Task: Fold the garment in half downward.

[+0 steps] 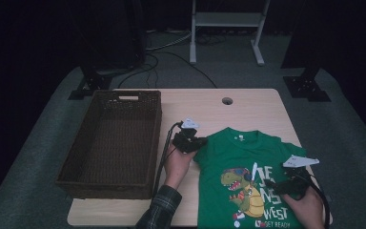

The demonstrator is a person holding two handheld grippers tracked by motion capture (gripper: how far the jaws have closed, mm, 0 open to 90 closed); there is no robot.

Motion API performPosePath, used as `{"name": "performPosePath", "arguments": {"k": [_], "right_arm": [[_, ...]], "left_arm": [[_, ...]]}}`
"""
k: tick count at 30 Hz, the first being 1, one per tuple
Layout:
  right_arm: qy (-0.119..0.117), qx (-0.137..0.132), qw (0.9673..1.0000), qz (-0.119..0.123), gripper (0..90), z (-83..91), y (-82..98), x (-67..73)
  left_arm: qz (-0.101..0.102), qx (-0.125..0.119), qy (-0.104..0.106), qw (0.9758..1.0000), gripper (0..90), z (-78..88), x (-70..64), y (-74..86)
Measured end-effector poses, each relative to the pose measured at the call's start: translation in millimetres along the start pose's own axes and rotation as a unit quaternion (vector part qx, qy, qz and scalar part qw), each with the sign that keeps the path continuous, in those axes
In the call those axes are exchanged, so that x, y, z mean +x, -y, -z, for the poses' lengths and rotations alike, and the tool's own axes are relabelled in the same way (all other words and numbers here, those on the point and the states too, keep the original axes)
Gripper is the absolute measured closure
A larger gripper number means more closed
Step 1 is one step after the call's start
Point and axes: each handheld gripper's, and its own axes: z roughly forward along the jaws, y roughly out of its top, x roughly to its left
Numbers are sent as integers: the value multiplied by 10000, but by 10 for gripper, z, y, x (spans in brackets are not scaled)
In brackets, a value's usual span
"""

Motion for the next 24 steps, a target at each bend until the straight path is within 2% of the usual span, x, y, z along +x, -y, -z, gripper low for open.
{"name": "performPosePath", "arguments": {"k": [9,24], "right_arm": [[0,0,10000,4,0,0,0,-1],[0,-1,10000,2,0,0,0,0]], "left_arm": [[-10,0,148,9999,876,-107,-89,-80],[-59,178,315,9993,876,-416,-242,-137]]}}
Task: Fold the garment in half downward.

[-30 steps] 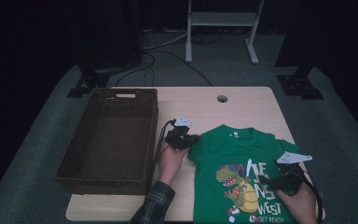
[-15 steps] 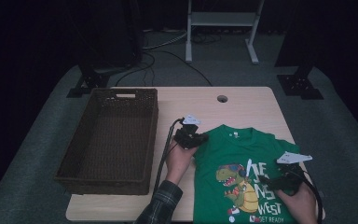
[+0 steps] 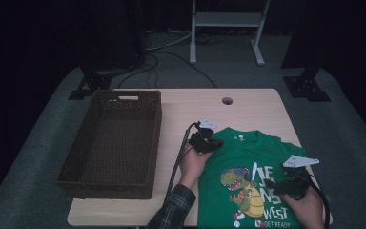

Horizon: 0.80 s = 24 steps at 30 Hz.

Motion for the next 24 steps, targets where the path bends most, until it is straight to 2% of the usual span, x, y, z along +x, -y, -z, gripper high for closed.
{"name": "performPosePath", "arguments": {"k": [16,21,24], "right_arm": [[0,1,10000,1,0,0,0,0],[-1,1,10000,1,0,0,0,0],[0,0,10000,-1,0,0,0,0]], "left_arm": [[125,107,184,9997,866,-277,-7,56],[144,75,200,9997,833,-293,-2,65],[147,-16,149,9998,768,-275,-4,60]]}}
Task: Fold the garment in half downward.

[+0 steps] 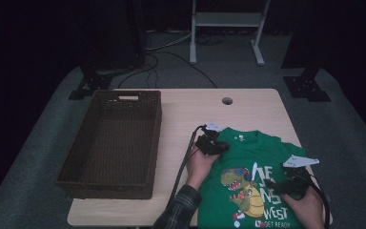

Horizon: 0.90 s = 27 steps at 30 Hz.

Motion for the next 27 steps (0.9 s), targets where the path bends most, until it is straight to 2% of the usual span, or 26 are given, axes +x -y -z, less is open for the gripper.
{"name": "performPosePath", "arguments": {"k": [8,10,18,20,22,25,27], "right_arm": [[0,0,10000,-3,0,0,0,0],[-2,3,10000,-7,0,0,0,1],[-1,2,10000,-3,0,0,-1,0],[-1,2,10000,-4,0,0,-1,0],[-1,2,10000,-3,0,0,-1,0],[-1,2,10000,-2,0,0,-1,0],[0,2,10000,-2,0,0,-1,0]], "left_arm": [[-26,-123,-141,9998,540,67,-51,15],[-29,-99,-152,9998,478,77,-80,31],[-262,102,-433,9987,194,71,-284,115],[-312,117,-448,9984,177,59,-337,148],[-339,157,-549,9978,92,36,-391,178],[-351,230,-578,9974,18,-11,-461,225],[-422,315,-551,9971,17,-42,-503,252]]}}
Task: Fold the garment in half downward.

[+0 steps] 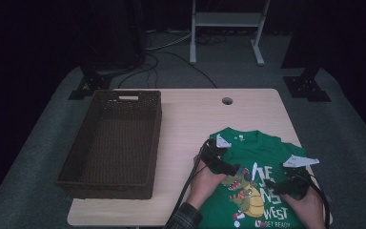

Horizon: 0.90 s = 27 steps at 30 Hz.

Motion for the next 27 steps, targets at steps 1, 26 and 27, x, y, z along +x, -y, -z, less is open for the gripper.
{"name": "performPosePath", "arguments": {"k": [1,26,27], "right_arm": [[0,1,10000,3,0,0,0,0],[7,-2,10000,-13,0,0,1,6],[13,-2,10000,-17,0,0,0,12]], "left_arm": [[-21,31,-12,10000,1,-14,-24,10],[-563,363,-540,9963,0,-178,-244,198],[-578,374,-525,9962,0,-171,-236,200]]}}
